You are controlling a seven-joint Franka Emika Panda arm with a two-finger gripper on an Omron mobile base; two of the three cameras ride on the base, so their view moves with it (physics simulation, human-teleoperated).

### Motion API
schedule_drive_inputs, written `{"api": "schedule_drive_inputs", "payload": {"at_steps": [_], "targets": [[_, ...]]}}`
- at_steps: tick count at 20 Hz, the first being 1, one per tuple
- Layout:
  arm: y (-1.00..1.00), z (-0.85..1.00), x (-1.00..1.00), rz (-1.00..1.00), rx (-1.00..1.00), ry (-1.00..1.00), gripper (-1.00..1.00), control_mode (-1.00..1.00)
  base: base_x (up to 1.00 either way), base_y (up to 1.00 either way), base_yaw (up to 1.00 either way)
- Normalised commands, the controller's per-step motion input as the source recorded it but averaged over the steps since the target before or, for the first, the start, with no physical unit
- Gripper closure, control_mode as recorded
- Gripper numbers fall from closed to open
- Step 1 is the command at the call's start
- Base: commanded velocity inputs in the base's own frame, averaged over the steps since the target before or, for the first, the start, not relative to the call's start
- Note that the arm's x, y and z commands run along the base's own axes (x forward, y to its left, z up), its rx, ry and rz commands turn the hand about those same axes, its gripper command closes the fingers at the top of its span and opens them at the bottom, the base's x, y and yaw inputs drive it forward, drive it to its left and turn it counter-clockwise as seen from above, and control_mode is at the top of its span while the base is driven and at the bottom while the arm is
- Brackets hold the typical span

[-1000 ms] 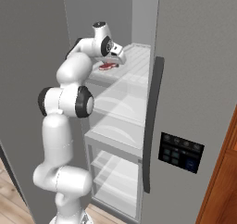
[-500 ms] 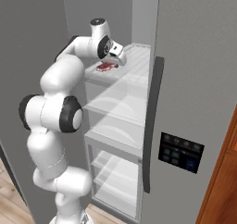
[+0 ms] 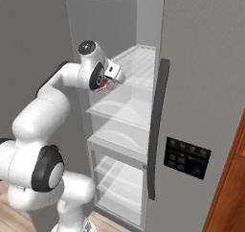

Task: Take the cheese, steak, and broccoli from the fridge and place them on the plate on the dining counter to create an appetizer plate.

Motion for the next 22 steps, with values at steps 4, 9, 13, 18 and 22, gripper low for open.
{"api": "schedule_drive_inputs", "payload": {"at_steps": [4, 9, 13, 18, 22], "targets": [[0.00, 0.02, -1.00, 0.00, 0.00, -0.03, 1.00, -1.00, 0.00, 0.00, 0.00], [0.00, -0.01, -0.86, 0.00, 0.00, 0.07, 1.00, -1.00, 0.00, 0.00, 0.00], [-0.01, -0.09, -0.28, 0.00, 0.00, 0.10, 1.00, 1.00, -0.23, -0.03, 0.00], [0.00, 0.00, 0.00, 0.00, 0.00, 0.00, 1.00, 1.00, -1.00, -0.16, 0.00], [0.00, 0.00, 0.00, 0.00, 0.00, 0.00, 1.00, 1.00, -1.00, 0.03, 0.27]]}}
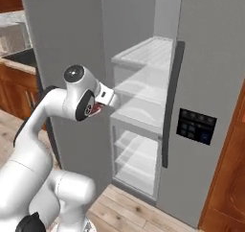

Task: Take the cheese, steak, and broccoli from the fridge and place them on the plate on the dining counter to create an appetizer plate.

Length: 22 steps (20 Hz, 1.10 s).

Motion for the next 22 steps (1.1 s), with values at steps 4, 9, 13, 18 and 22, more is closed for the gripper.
{"api": "schedule_drive_inputs", "payload": {"at_steps": [4, 9, 13, 18, 22], "targets": [[0.00, 0.00, 0.00, 0.00, 0.00, 0.00, 1.00, 1.00, -1.00, 0.29, 0.60], [0.00, 0.00, 0.00, 0.00, 0.00, 0.00, 1.00, 1.00, -1.00, 0.62, 0.69], [0.00, 0.00, 0.00, 0.00, 0.00, 0.00, 1.00, 1.00, -1.00, 0.94, 0.71], [0.00, 0.00, 0.00, 0.00, 0.00, 0.00, 1.00, 1.00, -0.78, 1.00, 0.67], [0.00, 0.00, 0.00, 0.00, 0.00, 0.00, 1.00, 1.00, -0.26, 1.00, 0.56]]}}
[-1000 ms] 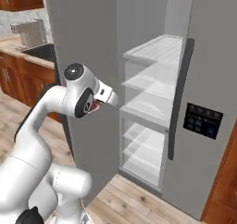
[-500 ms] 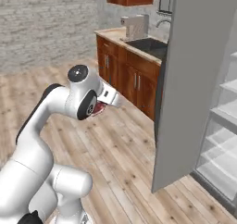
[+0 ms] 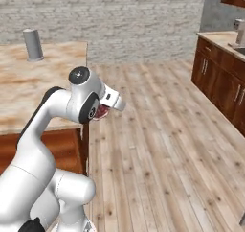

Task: Take the cheese, steak, and broccoli from the fridge and place them on the plate on the dining counter to create an appetizer plate.

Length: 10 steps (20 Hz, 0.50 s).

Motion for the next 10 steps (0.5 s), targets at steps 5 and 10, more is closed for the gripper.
{"api": "schedule_drive_inputs", "payload": {"at_steps": [5, 10], "targets": [[0.00, 0.00, 0.00, 0.00, 0.00, 0.00, 1.00, 1.00, 0.00, 1.00, 0.35], [0.00, 0.00, 0.00, 0.00, 0.00, 0.00, 1.00, 1.00, 0.02, 1.00, 0.20]]}}
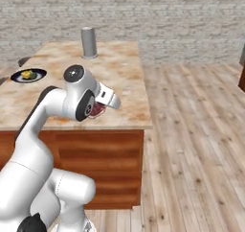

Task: Take the cheese, steak, and broccoli from the fridge and place them on the plate on the dining counter to create an appetizer plate.

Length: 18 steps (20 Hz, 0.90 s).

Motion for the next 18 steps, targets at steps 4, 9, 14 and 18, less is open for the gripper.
{"api": "schedule_drive_inputs", "payload": {"at_steps": [4, 9, 14, 18], "targets": [[0.00, 0.00, 0.00, 0.00, 0.00, 0.00, 1.00, 1.00, 0.00, 1.00, 0.02], [0.00, 0.00, 0.00, 0.00, 0.00, 0.00, 1.00, 1.00, 0.00, 1.00, -0.01], [0.00, 0.00, 0.00, 0.00, 0.00, 0.00, 1.00, 1.00, 0.00, 1.00, -0.03], [0.00, 0.00, 0.00, 0.00, 0.00, 0.00, 1.00, 1.00, 0.00, 1.00, -0.05]]}}
